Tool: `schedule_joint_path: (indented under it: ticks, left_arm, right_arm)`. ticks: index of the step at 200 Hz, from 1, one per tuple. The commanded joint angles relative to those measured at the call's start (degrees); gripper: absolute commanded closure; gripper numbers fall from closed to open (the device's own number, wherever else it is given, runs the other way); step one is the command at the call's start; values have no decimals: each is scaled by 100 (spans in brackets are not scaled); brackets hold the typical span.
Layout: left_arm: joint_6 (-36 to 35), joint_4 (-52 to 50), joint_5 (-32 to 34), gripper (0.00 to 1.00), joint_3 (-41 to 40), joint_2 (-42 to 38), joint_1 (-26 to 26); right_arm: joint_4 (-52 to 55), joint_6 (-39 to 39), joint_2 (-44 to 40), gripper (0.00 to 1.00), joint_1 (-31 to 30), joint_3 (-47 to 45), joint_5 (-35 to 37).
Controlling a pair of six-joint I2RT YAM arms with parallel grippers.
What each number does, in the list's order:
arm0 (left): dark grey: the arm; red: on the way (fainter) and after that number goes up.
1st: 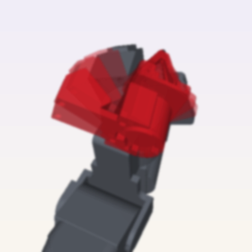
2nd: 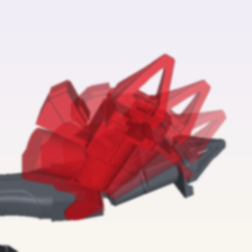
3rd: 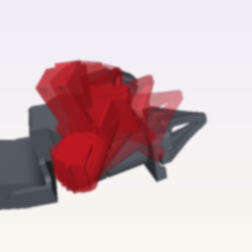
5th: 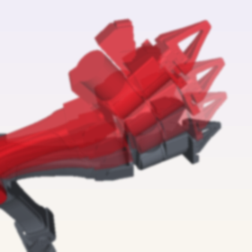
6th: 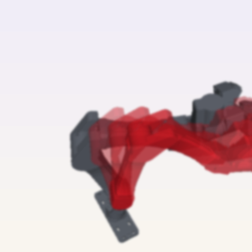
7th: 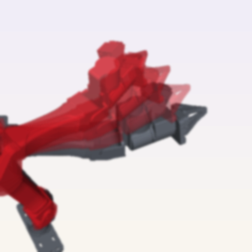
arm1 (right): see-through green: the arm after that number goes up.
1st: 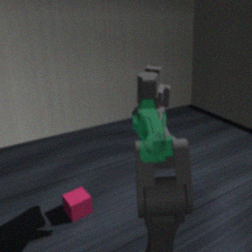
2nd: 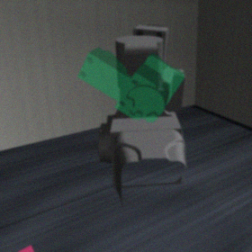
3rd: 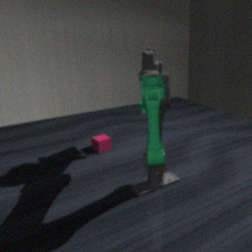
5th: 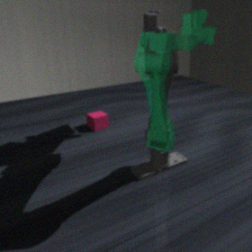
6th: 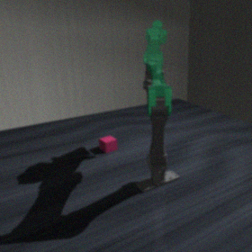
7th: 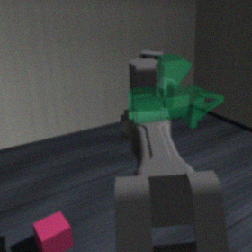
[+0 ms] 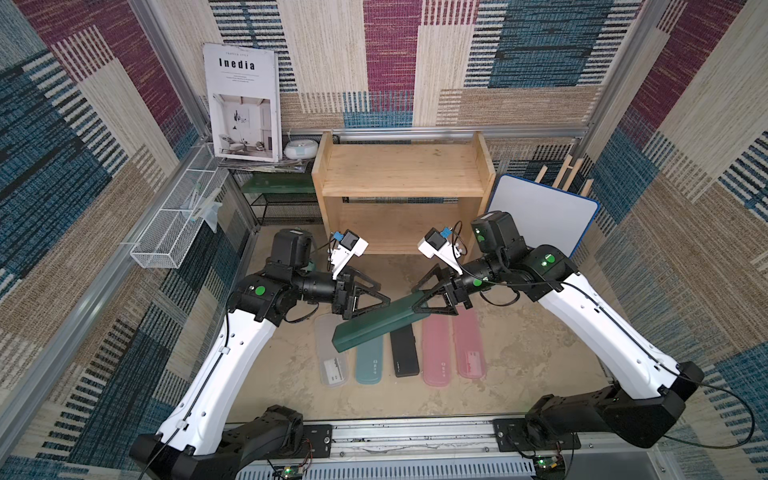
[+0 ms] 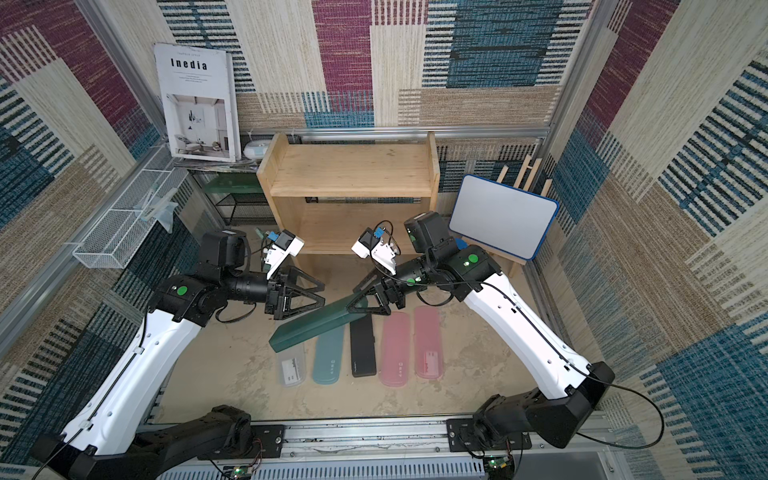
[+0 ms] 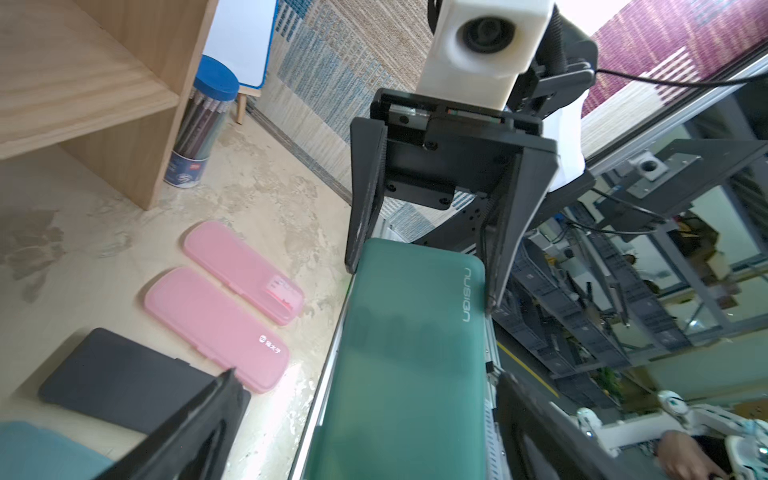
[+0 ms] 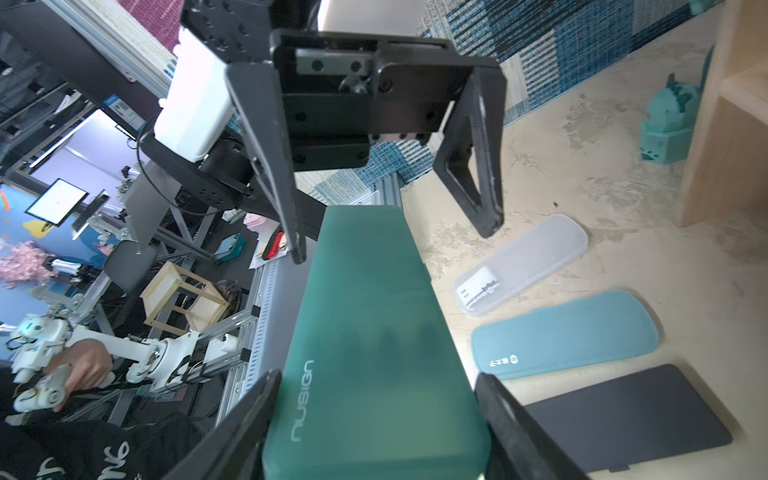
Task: Remove the pencil cases from the shelf
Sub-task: Pick up the pencil case from the shelf.
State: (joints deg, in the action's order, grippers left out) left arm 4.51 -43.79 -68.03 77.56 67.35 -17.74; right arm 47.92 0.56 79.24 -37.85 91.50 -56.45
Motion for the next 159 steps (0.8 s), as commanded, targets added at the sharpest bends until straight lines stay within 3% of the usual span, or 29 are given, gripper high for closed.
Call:
schedule_joint_path:
  ticks: [1, 159]
  left_arm:
    - [234, 16, -805, 3, -98, 27, -1]
    - [588, -176, -569, 6, -1408, -696, -19]
  right_arm:
    - [73, 46, 77, 45, 4, 25, -581]
    - [-35, 138, 629, 46, 6, 149, -828]
